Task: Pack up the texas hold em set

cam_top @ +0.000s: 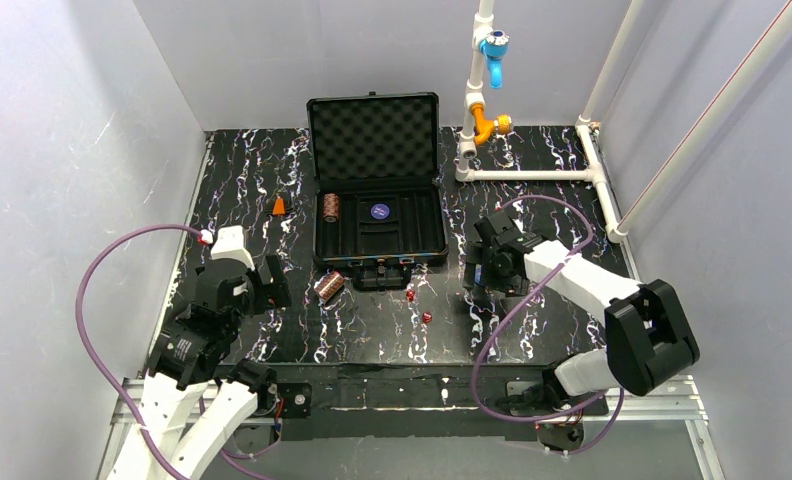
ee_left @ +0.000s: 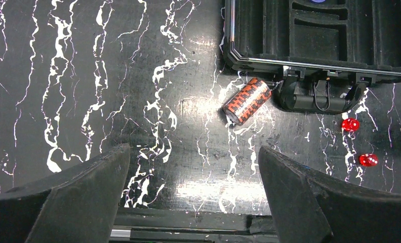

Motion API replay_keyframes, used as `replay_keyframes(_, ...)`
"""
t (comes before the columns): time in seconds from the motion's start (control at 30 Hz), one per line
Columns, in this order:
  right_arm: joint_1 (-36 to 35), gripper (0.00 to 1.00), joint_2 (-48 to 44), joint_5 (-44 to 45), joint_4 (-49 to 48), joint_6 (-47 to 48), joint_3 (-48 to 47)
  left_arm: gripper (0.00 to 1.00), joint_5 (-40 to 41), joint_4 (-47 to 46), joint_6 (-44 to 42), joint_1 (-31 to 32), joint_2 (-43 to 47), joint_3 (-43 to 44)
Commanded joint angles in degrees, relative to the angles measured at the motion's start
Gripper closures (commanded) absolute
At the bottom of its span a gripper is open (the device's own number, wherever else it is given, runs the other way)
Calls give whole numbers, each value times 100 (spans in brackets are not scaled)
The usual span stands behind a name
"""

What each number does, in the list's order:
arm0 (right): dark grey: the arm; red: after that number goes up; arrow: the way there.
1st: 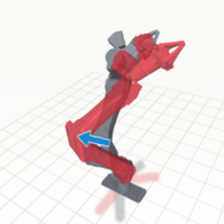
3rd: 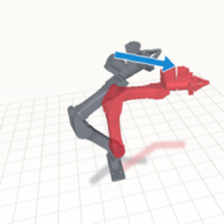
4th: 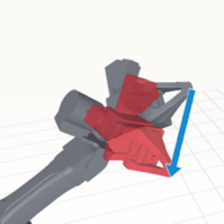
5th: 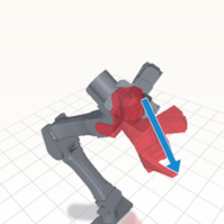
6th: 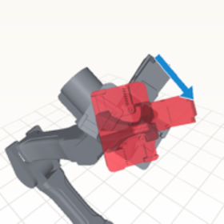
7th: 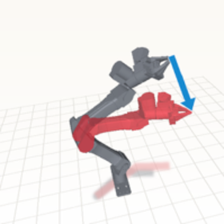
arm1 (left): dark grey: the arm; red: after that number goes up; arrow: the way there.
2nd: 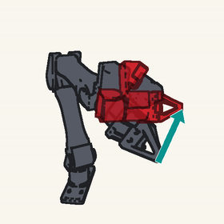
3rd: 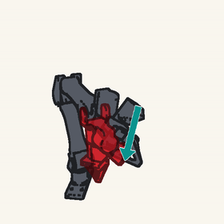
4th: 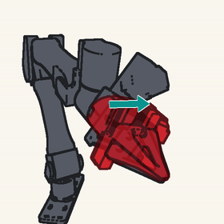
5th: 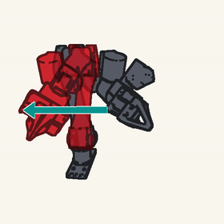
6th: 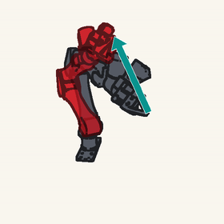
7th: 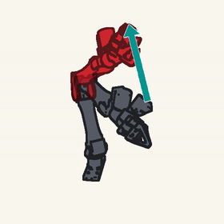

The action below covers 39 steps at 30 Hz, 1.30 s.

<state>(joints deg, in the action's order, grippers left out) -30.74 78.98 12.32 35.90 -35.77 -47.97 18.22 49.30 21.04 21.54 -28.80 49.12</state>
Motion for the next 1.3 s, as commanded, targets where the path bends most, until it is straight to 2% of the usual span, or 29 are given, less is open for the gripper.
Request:
replay_keyframes(0.0, 24, 4, 208, -236, -30, 183, -336, 2, 92, -34, -38, -27, 75, -52)
replay_keyframes(1.07, 24, 2, 991, -589, -123, 426, -310, 2, 176, -15, -21, -26, 155, -57)
replay_keyframes(1.27, 24, 3, 1189, -160, -244, 441, -445, 2, 183, -11, -19, -26, 155, -60)
